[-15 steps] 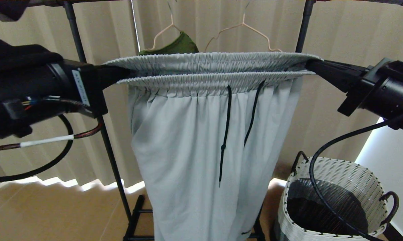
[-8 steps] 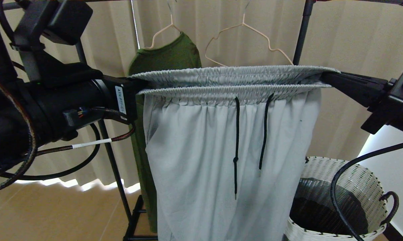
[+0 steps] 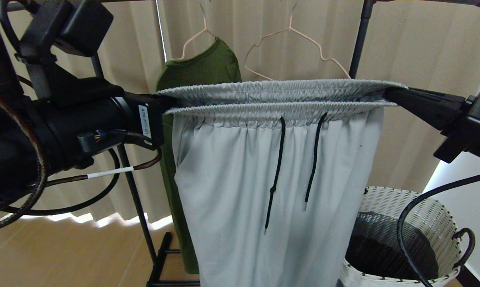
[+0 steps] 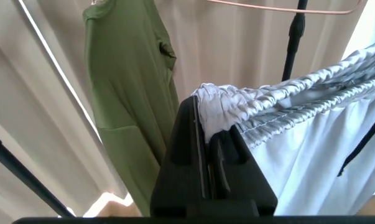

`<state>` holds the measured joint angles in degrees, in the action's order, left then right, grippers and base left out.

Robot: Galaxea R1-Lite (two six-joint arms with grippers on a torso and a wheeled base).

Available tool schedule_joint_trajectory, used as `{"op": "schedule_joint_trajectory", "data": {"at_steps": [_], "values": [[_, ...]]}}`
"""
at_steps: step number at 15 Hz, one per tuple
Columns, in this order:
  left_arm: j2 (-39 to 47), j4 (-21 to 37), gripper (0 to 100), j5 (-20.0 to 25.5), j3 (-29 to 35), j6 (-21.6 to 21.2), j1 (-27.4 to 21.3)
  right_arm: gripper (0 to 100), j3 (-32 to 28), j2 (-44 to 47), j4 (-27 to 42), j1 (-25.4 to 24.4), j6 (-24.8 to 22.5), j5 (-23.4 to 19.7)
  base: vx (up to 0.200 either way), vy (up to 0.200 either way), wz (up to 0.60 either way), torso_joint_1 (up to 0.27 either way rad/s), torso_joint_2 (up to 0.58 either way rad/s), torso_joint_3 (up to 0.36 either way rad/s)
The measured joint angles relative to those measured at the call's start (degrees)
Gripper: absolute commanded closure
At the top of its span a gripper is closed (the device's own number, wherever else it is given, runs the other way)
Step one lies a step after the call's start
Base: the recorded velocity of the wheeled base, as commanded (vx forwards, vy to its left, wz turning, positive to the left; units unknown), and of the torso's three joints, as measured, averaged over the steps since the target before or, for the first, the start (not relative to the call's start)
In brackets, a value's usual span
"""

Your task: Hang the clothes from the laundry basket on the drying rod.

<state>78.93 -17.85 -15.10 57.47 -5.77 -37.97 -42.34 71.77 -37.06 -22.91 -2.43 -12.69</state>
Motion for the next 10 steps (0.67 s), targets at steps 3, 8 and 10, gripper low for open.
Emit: {"op": "schedule_joint_trajectory", "data": {"at_steps": [3,8,10], "values": [[-0.13,-0.02,100,-0.06,-1.24,0.11,0.24,0,0.59,-0.02,0.0,0.0,0.0,0.02,0.0,0.0,0.0,0.0,0.0,0.0],[-0.27,-1.15,100,-2.38,-1.38,0.2,2.54,0,3.64,-1.23,-0.93,0.0,0.66,-0.41,0.0,0.0,0.0,0.0,0.0,0.0],[-0.09,-3.79,100,-4.52,-1.46,0.46,4.77,0,4.94,-2.5,-0.98,0.01,2.67,-0.99,0.0,0.0,0.0,0.0,0.0,0.0]]}}
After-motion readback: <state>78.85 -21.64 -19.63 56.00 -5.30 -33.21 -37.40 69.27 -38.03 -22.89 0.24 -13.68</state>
